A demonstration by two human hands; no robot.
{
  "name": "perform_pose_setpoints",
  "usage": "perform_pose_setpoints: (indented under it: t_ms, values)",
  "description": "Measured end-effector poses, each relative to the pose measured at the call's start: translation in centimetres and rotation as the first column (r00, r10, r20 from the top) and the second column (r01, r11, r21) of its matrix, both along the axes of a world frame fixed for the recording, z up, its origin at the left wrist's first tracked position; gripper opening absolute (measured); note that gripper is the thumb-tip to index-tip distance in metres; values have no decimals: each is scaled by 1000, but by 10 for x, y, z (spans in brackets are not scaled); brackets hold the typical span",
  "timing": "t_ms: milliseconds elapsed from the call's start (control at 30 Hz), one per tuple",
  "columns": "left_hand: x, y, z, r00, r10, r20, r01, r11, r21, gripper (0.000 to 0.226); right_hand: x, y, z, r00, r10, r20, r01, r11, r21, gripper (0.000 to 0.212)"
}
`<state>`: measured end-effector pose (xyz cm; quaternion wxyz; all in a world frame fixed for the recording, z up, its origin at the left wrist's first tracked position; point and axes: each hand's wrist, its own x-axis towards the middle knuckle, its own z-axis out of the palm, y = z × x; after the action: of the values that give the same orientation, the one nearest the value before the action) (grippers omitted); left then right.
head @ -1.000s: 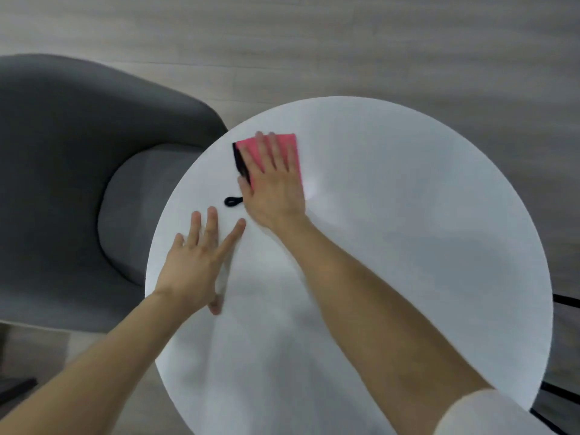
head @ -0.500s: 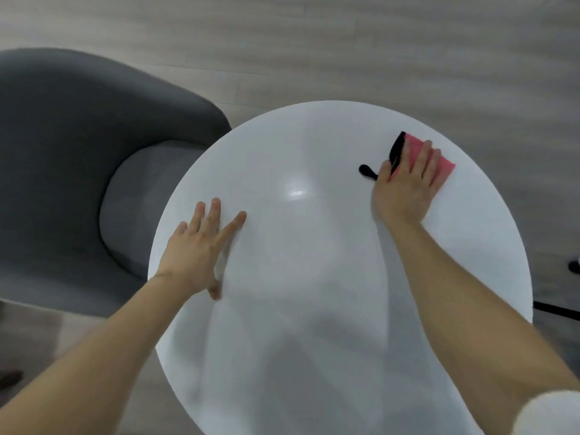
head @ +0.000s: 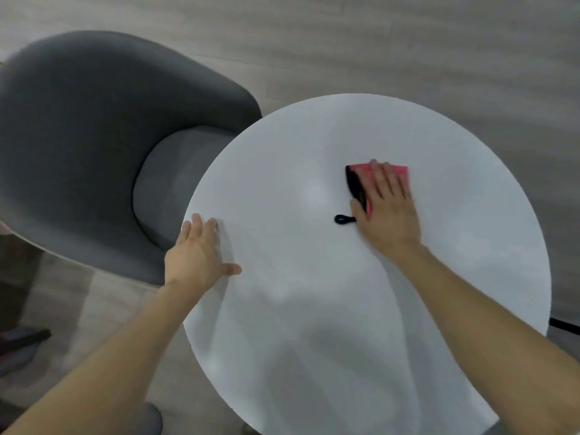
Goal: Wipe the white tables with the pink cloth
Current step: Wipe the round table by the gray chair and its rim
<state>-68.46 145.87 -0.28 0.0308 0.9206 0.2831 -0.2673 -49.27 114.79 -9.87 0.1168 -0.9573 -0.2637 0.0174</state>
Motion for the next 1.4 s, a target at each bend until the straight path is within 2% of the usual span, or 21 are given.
perform_pose_setpoints:
  t_ms: [100,167,200,233,300,333,433,533,600,667,767,867,900,933,1000,1100,1200,1233,1267,1333,1400]
  values:
    - [-3,5,-3,995,-76,-59,76,997,8,135,23,-61,0,944,-326,-47,320,942,-104,70]
    - [-10,7,-6,986,-115,-122,115,993,-5,162,15,-23,4,848,-528,-41,519,844,-136,72]
    - [-14,8,-8,983,-125,-137,126,992,0,170,5,12,7,827,-560,-49,551,825,-128,73]
    - [-16,8,-9,982,-125,-142,127,992,8,175,-13,50,10,856,-514,-56,508,856,-95,72]
    - [-18,9,-12,983,-119,-141,122,992,14,179,-64,128,10,971,-234,-56,233,972,-14,70]
    - [-18,10,-13,983,-119,-140,121,993,6,180,-90,160,11,995,-79,-59,80,997,15,69]
    - [-20,10,-14,986,-106,-133,106,994,-6,182,-131,189,17,962,257,-94,-255,966,33,68]
    - [-18,10,-13,985,-97,-141,98,995,0,183,-101,134,8,874,485,-23,-483,873,62,63]
    - [-17,10,-13,985,-88,-147,89,996,0,183,-64,73,1,918,395,26,-396,915,76,61]
    - [-16,9,-11,983,-85,-162,85,996,-6,183,-26,8,-2,984,172,39,-173,984,43,62]
    - [-15,7,-13,982,-81,-170,83,997,5,183,3,-56,1,996,-85,2,85,995,-55,65]
    - [-14,7,-16,984,-73,-163,76,997,15,183,-19,-13,2,921,-390,-7,389,920,-55,66]
    - [-15,7,-15,984,-78,-163,80,997,4,183,-40,16,5,911,-410,-35,410,912,-26,67]
    - [-17,7,-16,985,-73,-156,74,997,2,183,-69,47,7,937,-343,-58,344,939,11,68]
    - [-18,9,-16,988,-67,-136,68,998,4,182,-140,102,10,996,-22,-83,27,998,62,69]
    - [-20,6,-15,993,-71,-94,69,997,-17,179,-212,123,17,921,375,-106,-366,926,98,66]
    - [-22,5,-12,997,-66,-34,63,996,-68,165,-180,83,10,814,578,-47,-571,813,116,60]
    - [-25,4,-10,997,-82,-7,81,994,-80,155,-158,62,7,831,555,-17,-551,828,102,59]
    - [-29,4,-9,994,-105,33,108,991,-79,143,-133,38,5,886,463,13,-462,883,82,59]
    - [-47,1,-9,977,-153,146,165,984,-72,118,-90,-11,3,987,155,37,-157,987,31,59]
    - [-74,-7,-11,954,-178,240,205,974,-95,100,-83,-29,6,988,-154,-8,154,988,-15,62]
